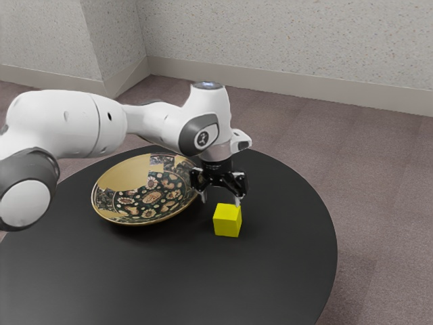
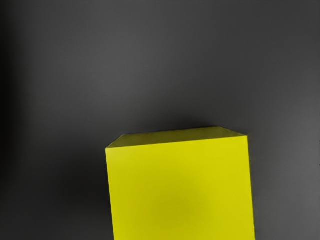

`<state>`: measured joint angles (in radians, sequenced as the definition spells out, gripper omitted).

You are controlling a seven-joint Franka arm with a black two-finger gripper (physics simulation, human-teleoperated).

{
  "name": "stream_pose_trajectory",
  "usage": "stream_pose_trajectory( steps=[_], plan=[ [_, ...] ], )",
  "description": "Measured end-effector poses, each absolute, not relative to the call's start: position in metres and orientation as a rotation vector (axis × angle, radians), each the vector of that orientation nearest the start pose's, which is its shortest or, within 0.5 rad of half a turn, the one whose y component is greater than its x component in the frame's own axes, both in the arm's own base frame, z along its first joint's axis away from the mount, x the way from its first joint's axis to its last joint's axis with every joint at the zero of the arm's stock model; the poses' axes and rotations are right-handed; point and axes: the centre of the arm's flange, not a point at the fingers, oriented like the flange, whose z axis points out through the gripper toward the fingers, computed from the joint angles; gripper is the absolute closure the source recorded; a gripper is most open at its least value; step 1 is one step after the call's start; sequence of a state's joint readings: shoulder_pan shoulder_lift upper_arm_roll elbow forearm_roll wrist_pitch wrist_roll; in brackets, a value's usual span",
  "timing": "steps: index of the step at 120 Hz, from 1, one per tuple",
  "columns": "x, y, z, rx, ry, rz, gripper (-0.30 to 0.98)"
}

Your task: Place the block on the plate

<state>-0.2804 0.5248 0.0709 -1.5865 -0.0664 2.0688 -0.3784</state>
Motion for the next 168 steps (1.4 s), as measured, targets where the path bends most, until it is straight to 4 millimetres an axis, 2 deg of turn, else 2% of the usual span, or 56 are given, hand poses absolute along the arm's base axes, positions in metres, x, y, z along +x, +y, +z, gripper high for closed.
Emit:
stream_pose_trajectory(
  steps=[15,36,142,168],
  plan=[
    [0.669,-0.163,0.313,-3.136,-0.320,0.063,0.00],
    [0.668,-0.169,0.303,-3.133,-0.350,0.061,0.00],
    [0.673,-0.164,0.261,-3.116,-0.420,0.051,0.00],
    [0.673,-0.163,0.264,-3.115,-0.420,0.043,0.18]
  ],
)
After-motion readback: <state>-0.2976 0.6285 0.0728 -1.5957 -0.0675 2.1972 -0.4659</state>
